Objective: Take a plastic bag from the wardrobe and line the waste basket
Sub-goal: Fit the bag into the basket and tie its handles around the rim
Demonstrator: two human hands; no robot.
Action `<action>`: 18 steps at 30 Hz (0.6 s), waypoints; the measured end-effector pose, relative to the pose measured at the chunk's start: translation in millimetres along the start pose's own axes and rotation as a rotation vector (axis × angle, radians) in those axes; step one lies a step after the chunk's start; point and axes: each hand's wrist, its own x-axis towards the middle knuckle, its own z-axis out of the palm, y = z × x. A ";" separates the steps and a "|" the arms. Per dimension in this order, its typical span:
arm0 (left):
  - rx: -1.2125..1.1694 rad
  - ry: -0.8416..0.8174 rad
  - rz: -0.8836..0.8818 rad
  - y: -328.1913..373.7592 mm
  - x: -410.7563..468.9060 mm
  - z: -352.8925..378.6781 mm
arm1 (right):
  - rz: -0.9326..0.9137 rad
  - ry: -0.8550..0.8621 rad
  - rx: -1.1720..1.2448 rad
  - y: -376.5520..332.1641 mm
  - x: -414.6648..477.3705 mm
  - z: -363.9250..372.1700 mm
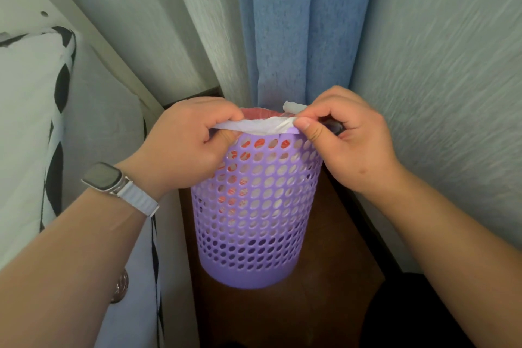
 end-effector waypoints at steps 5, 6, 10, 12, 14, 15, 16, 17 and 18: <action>-0.039 0.037 -0.078 -5.3 -1.1 0.8 | -0.152 -0.063 -0.163 0.5 0.6 -2.3; -0.049 0.037 -0.090 -5.8 -1.3 1.0 | -0.180 -0.095 -0.196 1.8 0.5 -2.0; -0.109 0.081 -0.174 -4.1 -0.9 0.1 | -0.254 -0.169 -0.298 10.9 -2.7 1.4; -0.109 0.078 -0.181 -1.8 -0.7 -0.1 | -0.251 -0.137 -0.277 12.9 -2.3 1.1; -0.107 0.053 -0.163 0.3 -0.8 0.9 | -0.214 -0.081 -0.240 10.8 -1.3 0.6; -0.113 0.041 -0.154 1.3 -0.7 1.6 | -0.192 -0.048 -0.233 8.7 -0.9 0.6; -0.122 0.030 -0.144 2.1 -0.5 2.1 | -0.168 -0.017 -0.234 7.1 -0.8 0.9; -0.132 0.019 -0.132 3.0 -0.4 2.6 | -0.142 0.005 -0.237 5.9 -0.4 1.1; -0.139 0.010 -0.117 3.9 -0.3 2.9 | -0.117 0.015 -0.237 5.0 0.2 1.1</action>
